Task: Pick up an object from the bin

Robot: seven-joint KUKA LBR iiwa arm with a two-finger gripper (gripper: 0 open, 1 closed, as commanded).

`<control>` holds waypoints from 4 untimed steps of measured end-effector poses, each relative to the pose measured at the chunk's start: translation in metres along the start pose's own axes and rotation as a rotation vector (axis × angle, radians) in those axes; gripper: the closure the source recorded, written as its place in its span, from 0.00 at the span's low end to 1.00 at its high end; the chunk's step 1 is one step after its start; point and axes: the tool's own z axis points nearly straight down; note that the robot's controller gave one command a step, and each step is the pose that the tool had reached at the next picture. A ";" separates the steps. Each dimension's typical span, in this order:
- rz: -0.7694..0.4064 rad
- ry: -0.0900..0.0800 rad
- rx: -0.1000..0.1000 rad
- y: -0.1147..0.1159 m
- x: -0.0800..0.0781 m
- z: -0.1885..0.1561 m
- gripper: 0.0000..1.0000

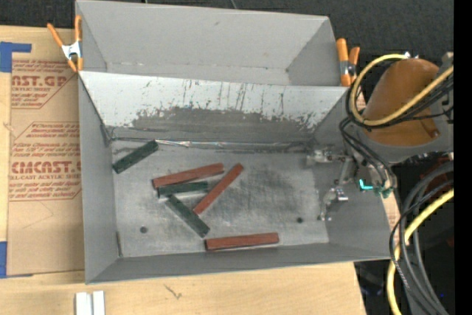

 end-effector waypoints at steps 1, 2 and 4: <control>-0.001 -0.007 0.001 0.000 -0.002 -0.004 0.00; -0.085 -0.016 0.005 0.013 0.013 0.018 0.00; -0.146 -0.002 0.001 0.067 0.037 0.059 1.00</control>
Offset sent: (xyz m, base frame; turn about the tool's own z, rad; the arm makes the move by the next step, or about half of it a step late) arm -0.0437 0.0386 -0.0587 -0.2230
